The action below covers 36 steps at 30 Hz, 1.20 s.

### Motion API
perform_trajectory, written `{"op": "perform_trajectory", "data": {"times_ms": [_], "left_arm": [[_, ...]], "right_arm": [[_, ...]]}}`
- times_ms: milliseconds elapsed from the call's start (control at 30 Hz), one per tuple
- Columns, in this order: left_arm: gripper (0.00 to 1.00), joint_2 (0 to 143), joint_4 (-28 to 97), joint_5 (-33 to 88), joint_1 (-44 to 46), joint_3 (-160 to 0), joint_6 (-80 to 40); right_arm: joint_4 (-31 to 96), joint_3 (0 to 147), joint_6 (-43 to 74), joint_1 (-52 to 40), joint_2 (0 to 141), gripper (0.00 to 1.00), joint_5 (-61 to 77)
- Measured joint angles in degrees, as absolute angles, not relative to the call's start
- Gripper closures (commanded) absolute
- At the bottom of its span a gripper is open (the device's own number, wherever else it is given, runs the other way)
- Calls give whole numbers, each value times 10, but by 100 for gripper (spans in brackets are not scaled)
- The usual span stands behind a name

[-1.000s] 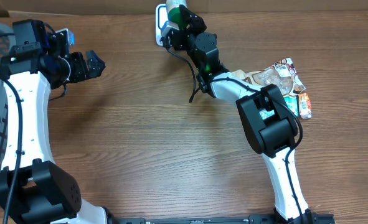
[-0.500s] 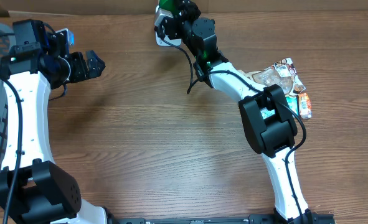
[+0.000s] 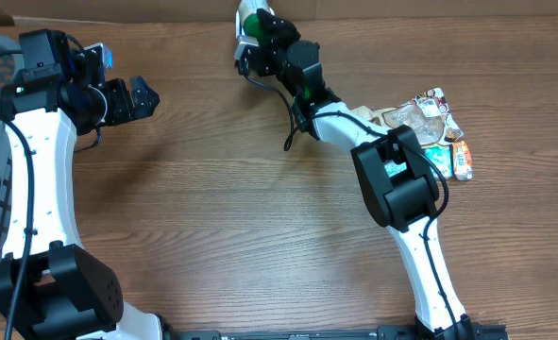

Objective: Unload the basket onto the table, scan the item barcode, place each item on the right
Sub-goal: 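Hold the jar's side label in front of the scanner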

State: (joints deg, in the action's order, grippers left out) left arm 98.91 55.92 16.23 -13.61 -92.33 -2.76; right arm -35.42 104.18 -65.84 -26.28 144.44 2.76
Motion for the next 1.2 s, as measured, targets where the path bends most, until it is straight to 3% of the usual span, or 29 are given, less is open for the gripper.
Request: {"op": "perform_trajectory", "data": {"times_ms": [967, 1200], "left_arm": [[0, 989, 559, 162, -136, -923, -28], [0, 989, 559, 162, -136, -923, -28]], "right_arm": [[-413, 1042, -662, -263, 1449, 57, 28], [-400, 1042, -595, -275, 1443, 57, 27]]}}
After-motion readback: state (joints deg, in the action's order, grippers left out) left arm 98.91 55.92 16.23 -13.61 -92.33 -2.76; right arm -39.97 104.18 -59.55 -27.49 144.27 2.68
